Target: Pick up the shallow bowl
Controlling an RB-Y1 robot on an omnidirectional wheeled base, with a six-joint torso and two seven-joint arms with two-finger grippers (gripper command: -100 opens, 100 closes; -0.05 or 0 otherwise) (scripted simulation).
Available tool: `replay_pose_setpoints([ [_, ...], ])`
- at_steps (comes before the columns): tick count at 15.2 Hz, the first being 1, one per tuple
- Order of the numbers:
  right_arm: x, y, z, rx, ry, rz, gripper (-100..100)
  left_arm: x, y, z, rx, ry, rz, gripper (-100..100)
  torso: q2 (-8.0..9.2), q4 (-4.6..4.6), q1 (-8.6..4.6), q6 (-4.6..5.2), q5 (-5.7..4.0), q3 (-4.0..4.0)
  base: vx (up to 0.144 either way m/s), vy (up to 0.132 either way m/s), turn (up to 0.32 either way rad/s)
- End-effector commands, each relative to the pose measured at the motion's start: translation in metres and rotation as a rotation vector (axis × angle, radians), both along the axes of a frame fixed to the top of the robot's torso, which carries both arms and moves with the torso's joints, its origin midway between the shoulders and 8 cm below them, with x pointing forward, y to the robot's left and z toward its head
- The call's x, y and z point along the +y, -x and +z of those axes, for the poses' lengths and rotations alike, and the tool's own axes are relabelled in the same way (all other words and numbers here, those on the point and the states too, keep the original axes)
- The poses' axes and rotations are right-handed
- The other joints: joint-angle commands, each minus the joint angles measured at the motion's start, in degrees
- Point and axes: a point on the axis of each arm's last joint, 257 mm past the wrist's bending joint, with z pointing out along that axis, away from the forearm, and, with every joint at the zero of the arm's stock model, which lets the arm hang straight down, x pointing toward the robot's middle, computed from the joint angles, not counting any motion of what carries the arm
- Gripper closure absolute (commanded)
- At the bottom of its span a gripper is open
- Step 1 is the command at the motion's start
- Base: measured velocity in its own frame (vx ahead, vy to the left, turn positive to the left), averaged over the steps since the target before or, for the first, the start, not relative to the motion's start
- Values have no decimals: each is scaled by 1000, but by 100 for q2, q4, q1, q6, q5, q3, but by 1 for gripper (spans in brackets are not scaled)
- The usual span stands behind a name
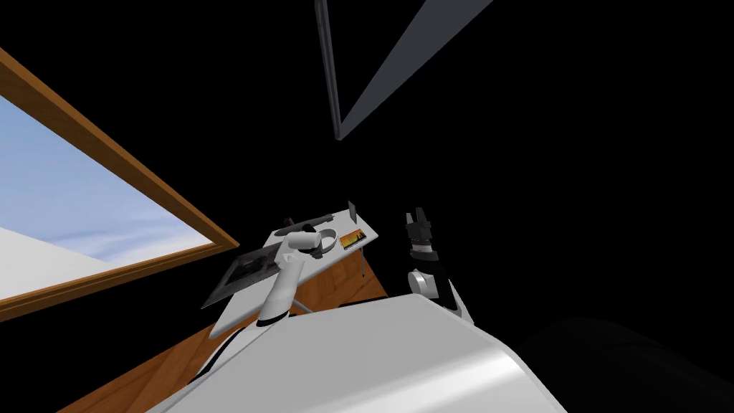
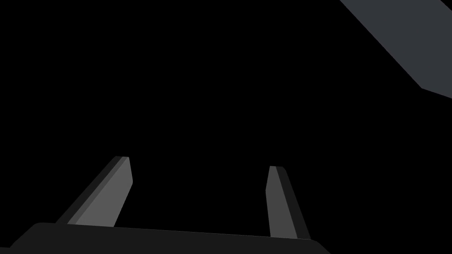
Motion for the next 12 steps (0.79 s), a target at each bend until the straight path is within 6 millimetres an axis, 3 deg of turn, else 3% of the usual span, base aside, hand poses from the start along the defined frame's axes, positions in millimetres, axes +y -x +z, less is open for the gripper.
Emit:
replay_pose_setpoints([
  [1, 0, 0, 0, 0, 0, 0, 0, -3, 6, -2, 37, 10, 13, -100, 0, 0, 0, 0, 0, 0, 14, -9, -36],
  [6, 0, 0, 0, 0, 0, 0, 0, -7, 11, -3, 64, 18, 23, -100, 3, 1, 2, 0, 0, 2, 11, -8, -29],
  [12, 0, 0, 0, 0, 0, 0, 0, -4, 4, -26, 68, 20, 19, -100, 4, 1, 7, -1, 2, 2, 10, -2, 13],
])
